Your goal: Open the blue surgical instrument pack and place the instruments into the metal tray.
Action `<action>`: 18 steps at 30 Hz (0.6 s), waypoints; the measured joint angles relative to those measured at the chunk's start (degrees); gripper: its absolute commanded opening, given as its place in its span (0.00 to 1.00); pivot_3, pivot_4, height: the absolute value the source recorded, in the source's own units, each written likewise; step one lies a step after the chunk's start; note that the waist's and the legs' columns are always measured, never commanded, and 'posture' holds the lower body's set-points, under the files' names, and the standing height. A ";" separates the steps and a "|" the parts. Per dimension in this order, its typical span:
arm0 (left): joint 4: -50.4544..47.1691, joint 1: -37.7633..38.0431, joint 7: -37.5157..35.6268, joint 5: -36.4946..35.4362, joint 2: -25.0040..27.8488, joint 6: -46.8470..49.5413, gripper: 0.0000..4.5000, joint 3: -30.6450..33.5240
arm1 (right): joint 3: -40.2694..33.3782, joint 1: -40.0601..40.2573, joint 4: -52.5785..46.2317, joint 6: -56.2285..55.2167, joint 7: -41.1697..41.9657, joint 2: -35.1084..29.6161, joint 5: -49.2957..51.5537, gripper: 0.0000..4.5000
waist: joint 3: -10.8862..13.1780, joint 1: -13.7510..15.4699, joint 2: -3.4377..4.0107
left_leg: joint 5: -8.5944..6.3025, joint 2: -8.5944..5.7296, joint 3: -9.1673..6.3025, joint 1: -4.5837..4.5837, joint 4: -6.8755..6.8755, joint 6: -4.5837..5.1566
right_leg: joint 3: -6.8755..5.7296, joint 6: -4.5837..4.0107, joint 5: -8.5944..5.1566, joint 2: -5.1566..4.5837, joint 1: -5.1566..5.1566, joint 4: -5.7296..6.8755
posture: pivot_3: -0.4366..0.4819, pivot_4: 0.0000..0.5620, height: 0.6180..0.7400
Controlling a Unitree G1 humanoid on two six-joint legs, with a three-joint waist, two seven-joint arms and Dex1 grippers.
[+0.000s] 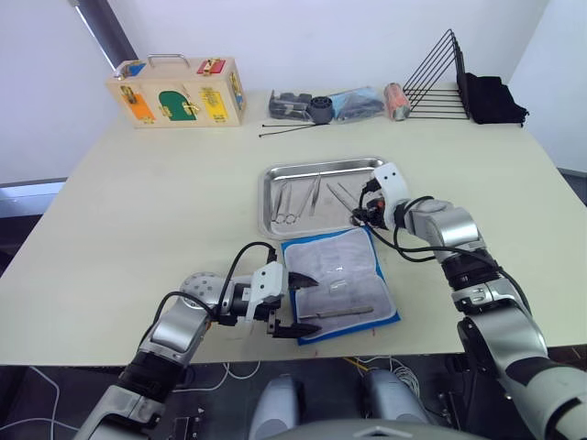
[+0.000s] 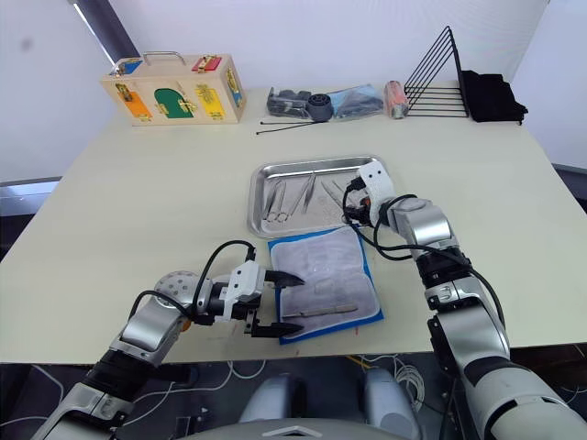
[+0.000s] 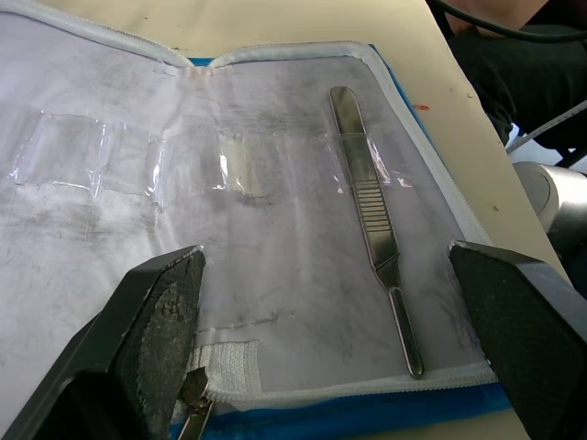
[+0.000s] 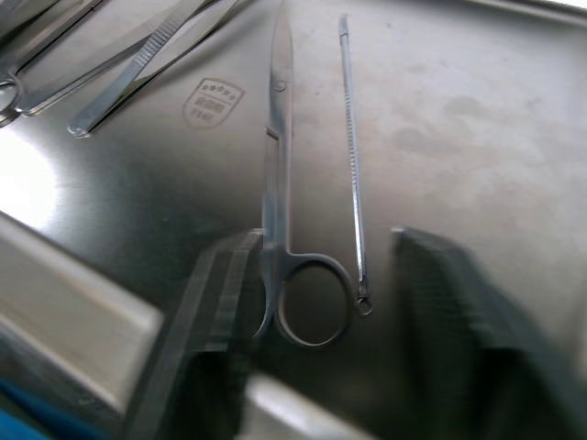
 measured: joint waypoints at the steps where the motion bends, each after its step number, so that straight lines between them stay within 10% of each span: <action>1: 0.00 0.00 0.00 0.00 0.00 0.00 1.00 0.00 | -0.01 0.00 -0.21 0.14 -0.01 0.00 0.06 0.94 | 0.00 0.00 0.00 | 0.00 0.00 0.00 0.00 0.00 0.00 | 0.00 0.00 0.00 0.00 0.00 0.00 | 0.48 0.27 1.00; 18: -0.15 0.06 0.00 0.00 0.00 0.00 1.00 -0.03 | -1.34 6.86 -12.89 -9.51 9.30 -6.04 3.07 0.99 | 0.06 0.00 0.01 | 0.00 0.00 -0.05 -0.02 -0.07 0.00 | -0.04 0.00 0.00 -0.02 -0.01 -0.19 | 0.48 0.27 1.00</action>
